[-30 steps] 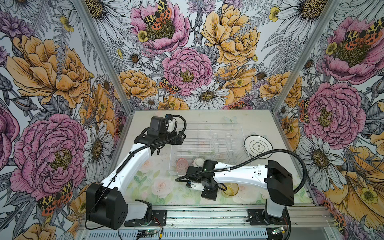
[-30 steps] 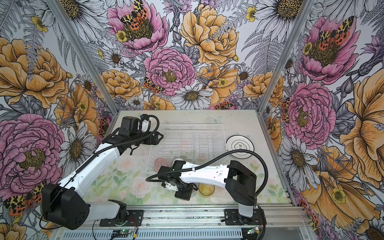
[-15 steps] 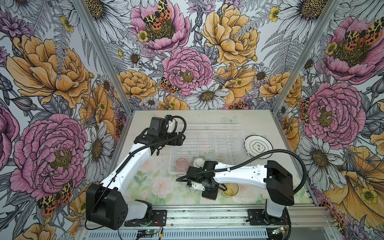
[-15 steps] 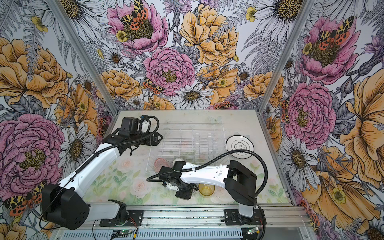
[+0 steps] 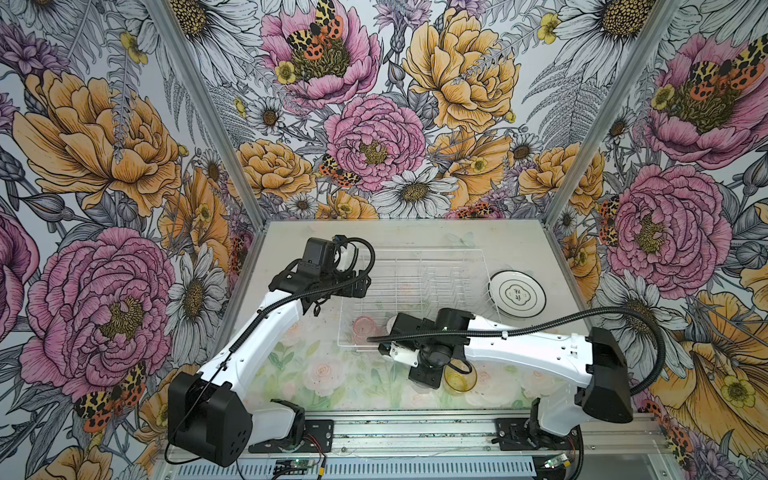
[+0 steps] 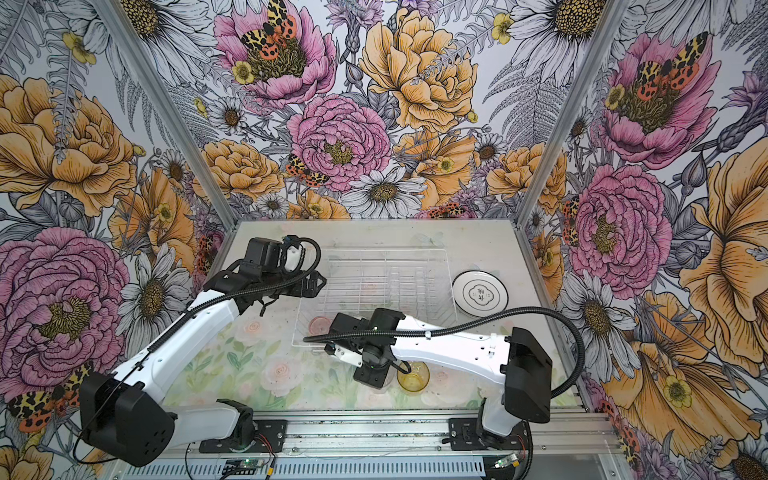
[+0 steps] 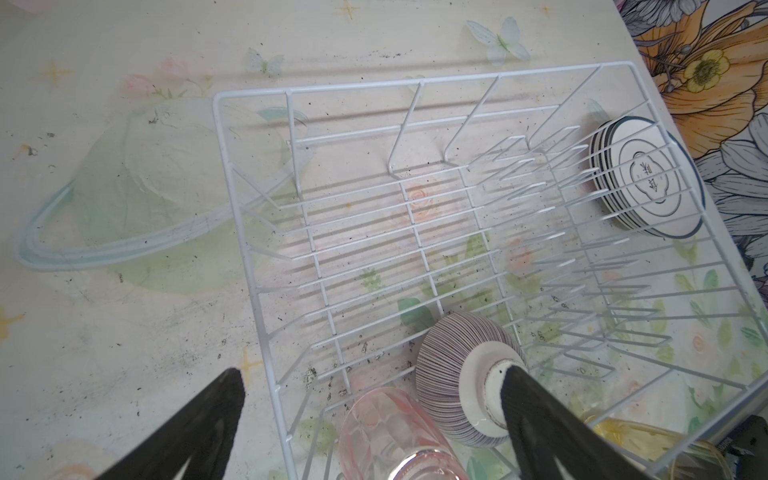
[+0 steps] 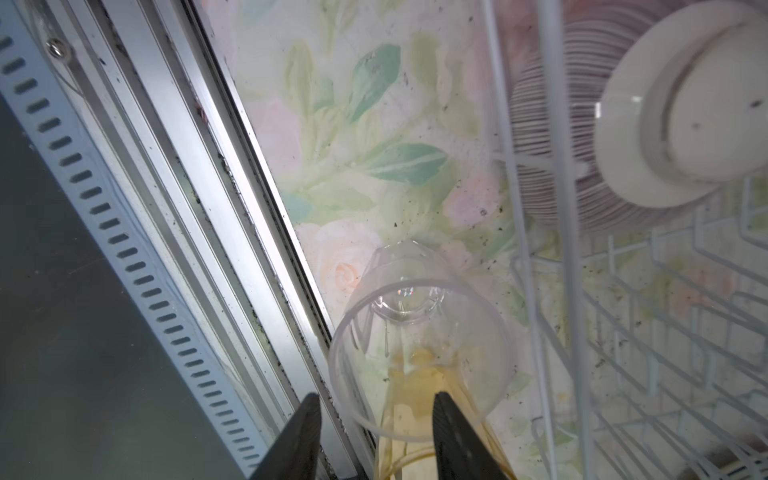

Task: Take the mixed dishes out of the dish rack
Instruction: 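Open the right gripper and raise it while the left gripper reaches the pink glass, then close the left gripper on the pink faceted glass in the rack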

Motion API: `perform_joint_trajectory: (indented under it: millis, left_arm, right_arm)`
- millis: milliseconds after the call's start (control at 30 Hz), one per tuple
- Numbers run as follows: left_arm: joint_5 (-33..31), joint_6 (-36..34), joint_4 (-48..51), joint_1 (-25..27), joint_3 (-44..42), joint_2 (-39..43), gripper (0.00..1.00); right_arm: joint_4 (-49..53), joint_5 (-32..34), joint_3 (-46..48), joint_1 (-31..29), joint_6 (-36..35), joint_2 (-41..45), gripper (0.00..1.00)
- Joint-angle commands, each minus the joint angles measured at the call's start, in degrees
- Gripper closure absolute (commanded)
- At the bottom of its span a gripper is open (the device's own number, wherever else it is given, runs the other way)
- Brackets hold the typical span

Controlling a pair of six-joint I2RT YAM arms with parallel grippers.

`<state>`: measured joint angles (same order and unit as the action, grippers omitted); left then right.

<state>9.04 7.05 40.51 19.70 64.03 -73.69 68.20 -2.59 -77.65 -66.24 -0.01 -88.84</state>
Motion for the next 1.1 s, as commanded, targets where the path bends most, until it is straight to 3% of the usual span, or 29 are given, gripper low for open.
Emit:
perform_joint_trajectory:
  millis: [0, 233, 433, 1067]
  left_arm:
    - [-4.1, -0.1, 3.6, 2.1, 0.1, 1.9, 0.01]
    - [-11.2, 1.8, 12.8, 9.8, 1.2, 1.6, 0.01]
    - [-13.5, 6.2, 17.3, 14.7, 0.0, -0.3, 0.01]
    - [-13.6, 9.9, 17.9, 18.4, -1.1, -9.5, 0.01]
  right_arm:
    - [-2.5, 0.1, -2.8, 3.1, 1.3, 7.1, 0.51]
    - [-10.8, -1.4, 0.0, 11.0, 2.6, 19.9, 0.39]
    - [-14.9, -0.5, 2.3, 13.9, 3.0, 23.5, 0.38]
    - [-19.3, -3.6, 7.6, 17.9, 2.2, 27.0, 0.36]
